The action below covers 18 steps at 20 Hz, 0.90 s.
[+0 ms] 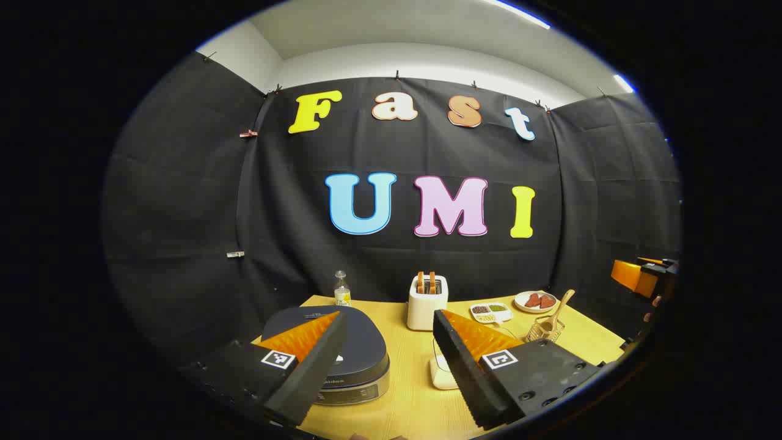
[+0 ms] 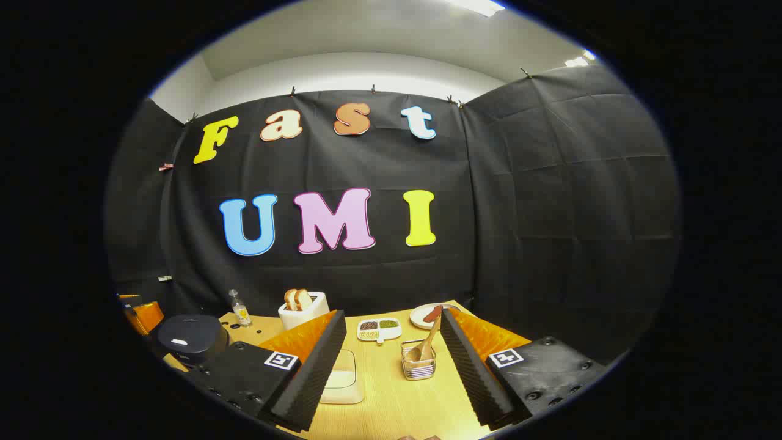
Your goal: Close the left gripper, press the button to open the rice cooker; take a wooden spoon from the chopstick holder with the right hand, scoop a spoonful of rice and pour it into the rice cooker, then put the wooden spoon back into the chopstick holder.
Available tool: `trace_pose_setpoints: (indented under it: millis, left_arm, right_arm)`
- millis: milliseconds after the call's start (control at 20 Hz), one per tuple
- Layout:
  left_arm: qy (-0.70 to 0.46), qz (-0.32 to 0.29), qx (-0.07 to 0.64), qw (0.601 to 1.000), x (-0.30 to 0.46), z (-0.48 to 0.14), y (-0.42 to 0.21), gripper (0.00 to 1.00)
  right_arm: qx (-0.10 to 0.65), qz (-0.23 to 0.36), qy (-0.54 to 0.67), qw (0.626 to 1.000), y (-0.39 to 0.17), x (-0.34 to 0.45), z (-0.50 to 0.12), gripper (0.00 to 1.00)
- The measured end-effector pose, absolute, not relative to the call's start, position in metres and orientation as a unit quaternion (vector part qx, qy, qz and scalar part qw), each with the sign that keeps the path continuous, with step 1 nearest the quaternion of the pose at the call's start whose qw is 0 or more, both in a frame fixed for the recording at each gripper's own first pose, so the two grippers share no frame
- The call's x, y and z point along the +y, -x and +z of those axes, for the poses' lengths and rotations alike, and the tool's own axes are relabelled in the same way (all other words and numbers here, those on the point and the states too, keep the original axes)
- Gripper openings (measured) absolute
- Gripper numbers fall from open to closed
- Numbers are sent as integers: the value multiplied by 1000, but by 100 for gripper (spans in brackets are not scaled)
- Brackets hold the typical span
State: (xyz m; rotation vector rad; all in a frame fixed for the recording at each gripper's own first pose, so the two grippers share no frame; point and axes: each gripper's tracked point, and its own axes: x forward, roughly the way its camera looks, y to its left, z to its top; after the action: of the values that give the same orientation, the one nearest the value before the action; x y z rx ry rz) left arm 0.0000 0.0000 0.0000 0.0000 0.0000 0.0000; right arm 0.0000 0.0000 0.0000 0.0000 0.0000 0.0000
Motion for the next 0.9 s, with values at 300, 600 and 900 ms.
trace_pose_setpoints:
  millis: [300,600,900]
  left_arm:
    - [17,-2,11,1000,0,-5,-3,95]
    - [9,-10,17,1000,-5,-7,-5,95]
    - [14,-17,34,999,-6,-12,-10,95]
  right_arm:
    - [-1,-7,4,1000,1,-6,1,97]
    - [3,-7,8,1000,2,-9,-4,97]
    - [8,-8,5,1000,0,-10,-9,97]
